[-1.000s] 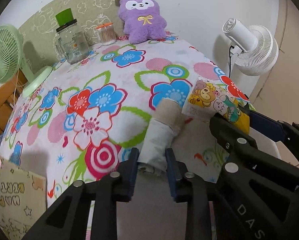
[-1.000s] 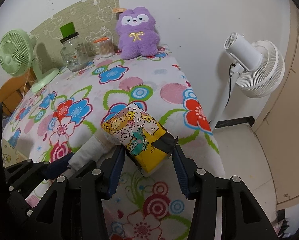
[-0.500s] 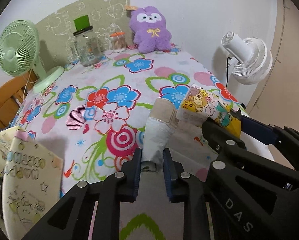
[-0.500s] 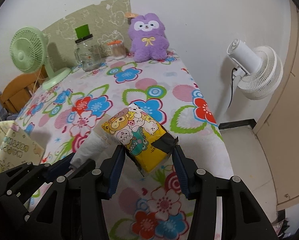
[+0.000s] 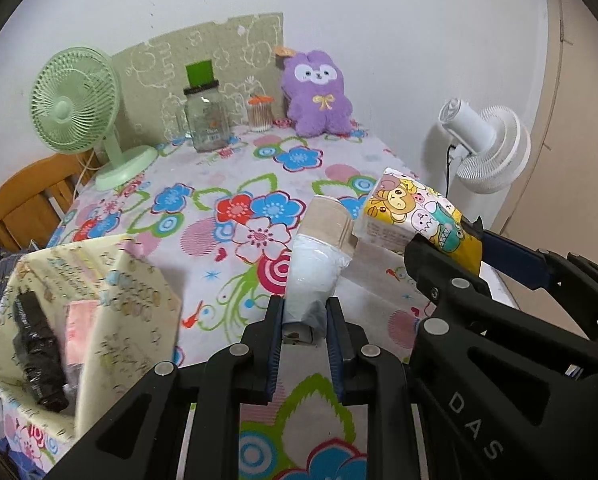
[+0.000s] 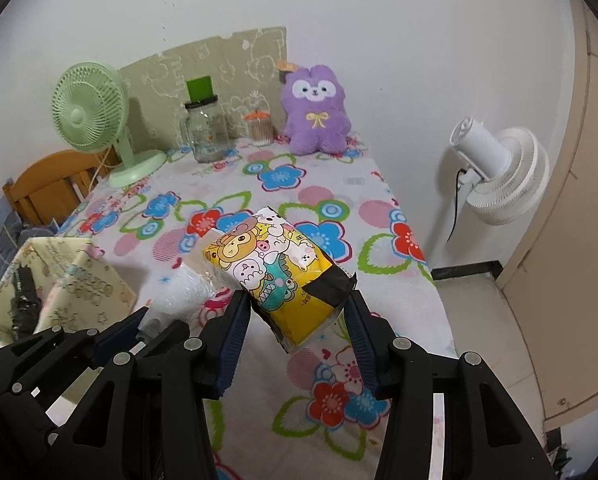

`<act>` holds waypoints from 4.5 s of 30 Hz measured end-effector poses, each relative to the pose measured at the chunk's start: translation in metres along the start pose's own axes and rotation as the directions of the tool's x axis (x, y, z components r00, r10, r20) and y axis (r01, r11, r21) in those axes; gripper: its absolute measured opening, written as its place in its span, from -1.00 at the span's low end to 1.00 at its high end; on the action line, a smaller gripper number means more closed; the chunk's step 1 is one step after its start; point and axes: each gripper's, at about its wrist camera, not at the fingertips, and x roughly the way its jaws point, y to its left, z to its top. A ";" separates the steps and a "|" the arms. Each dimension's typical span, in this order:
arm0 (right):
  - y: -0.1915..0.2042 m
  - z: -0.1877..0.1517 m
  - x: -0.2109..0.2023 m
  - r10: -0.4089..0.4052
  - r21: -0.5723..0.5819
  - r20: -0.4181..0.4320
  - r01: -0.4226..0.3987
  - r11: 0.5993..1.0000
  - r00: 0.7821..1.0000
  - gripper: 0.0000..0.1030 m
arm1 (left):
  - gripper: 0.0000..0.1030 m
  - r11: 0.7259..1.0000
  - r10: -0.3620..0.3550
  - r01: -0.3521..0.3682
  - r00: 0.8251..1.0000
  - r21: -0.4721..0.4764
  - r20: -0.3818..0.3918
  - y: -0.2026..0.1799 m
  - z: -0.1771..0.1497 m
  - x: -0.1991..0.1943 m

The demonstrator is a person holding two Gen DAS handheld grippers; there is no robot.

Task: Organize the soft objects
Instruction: 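Carry the cloth roll with the left gripper while the right gripper carries the snack pack to the box, then release the cloth roll into the box while the right gripper releases the snack pack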

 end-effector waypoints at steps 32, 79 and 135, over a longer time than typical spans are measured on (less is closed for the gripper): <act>0.075 0.011 -0.100 0.054 -0.060 0.115 -0.047 0.997 0.992 0.02 | -0.61 0.999 -0.002 0.008 0.993 -0.048 0.118 0.061 -0.008 -0.104; 0.193 0.024 0.006 0.194 -0.207 -0.078 -0.207 0.956 0.978 0.01 | -0.53 0.973 0.054 -0.063 0.997 -0.223 -0.048 0.187 -0.018 -0.022; 0.223 0.025 0.018 0.301 -0.185 -0.106 -0.317 0.930 0.948 0.74 | 0.87 0.963 0.131 -0.128 0.991 -0.237 -0.005 0.210 -0.022 -0.043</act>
